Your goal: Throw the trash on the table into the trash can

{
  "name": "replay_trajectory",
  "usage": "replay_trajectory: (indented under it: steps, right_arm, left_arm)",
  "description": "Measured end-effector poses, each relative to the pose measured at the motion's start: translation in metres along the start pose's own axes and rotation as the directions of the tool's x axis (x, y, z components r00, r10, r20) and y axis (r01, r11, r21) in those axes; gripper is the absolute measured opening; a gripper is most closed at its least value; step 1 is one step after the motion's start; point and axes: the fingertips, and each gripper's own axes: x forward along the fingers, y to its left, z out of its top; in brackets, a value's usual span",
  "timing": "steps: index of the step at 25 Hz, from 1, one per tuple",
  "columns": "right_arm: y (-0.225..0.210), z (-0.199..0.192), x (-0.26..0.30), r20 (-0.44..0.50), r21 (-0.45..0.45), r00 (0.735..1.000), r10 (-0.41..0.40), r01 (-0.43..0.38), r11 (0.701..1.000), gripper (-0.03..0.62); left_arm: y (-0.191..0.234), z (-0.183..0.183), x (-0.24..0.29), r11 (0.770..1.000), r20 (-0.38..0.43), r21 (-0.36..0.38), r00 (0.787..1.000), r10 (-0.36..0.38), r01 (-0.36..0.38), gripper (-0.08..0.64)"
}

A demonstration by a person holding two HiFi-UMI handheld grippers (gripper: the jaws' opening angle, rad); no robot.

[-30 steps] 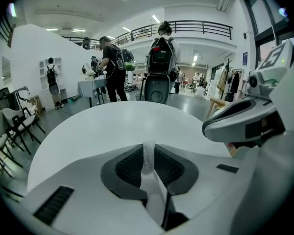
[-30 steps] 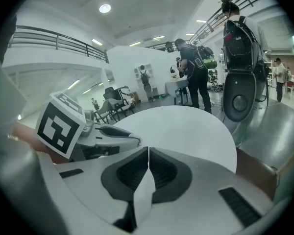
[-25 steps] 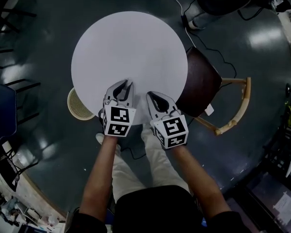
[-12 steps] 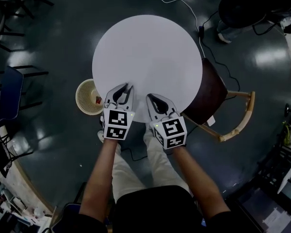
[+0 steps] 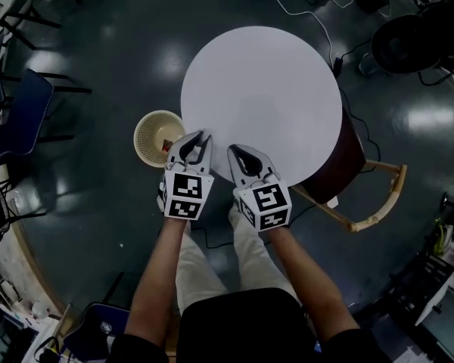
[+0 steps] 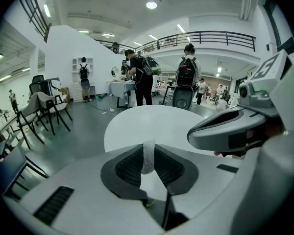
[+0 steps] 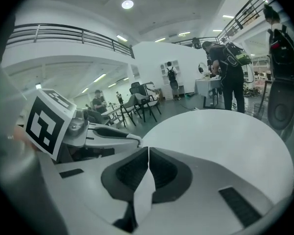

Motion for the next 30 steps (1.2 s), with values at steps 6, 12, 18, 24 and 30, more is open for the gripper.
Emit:
replay_trajectory:
  steps: [6,12,18,24,30]
  right_arm:
    - [0.050,-0.002,0.028,-0.020,-0.028,0.998,0.062,-0.063,0.998,0.020]
    - [0.089,-0.009,0.057,-0.051,-0.048,0.991,0.121,-0.123,0.991,0.020]
    - [0.129,-0.019,0.086,-0.082,-0.073,0.982,0.172,-0.178,0.981,0.020]
    - [0.153,-0.035,0.112,-0.114,-0.078,0.974,0.196,-0.206,0.975,0.020]
    - [0.167,-0.049,0.139,-0.137,-0.069,0.967,0.213,-0.224,0.972,0.020]
  left_arm:
    - [0.043,-0.027,-0.031,0.997,-0.005,-0.041,0.998,0.057,-0.058,0.066]
    - [0.077,-0.054,-0.053,0.989,-0.015,-0.092,0.994,0.111,-0.112,0.067]
    - [0.111,-0.088,-0.071,0.977,-0.032,-0.146,0.987,0.155,-0.158,0.067]
    - [0.138,-0.122,-0.075,0.964,-0.058,-0.188,0.981,0.183,-0.190,0.067]
    - [0.159,-0.155,-0.065,0.959,-0.079,-0.210,0.981,0.177,-0.190,0.067]
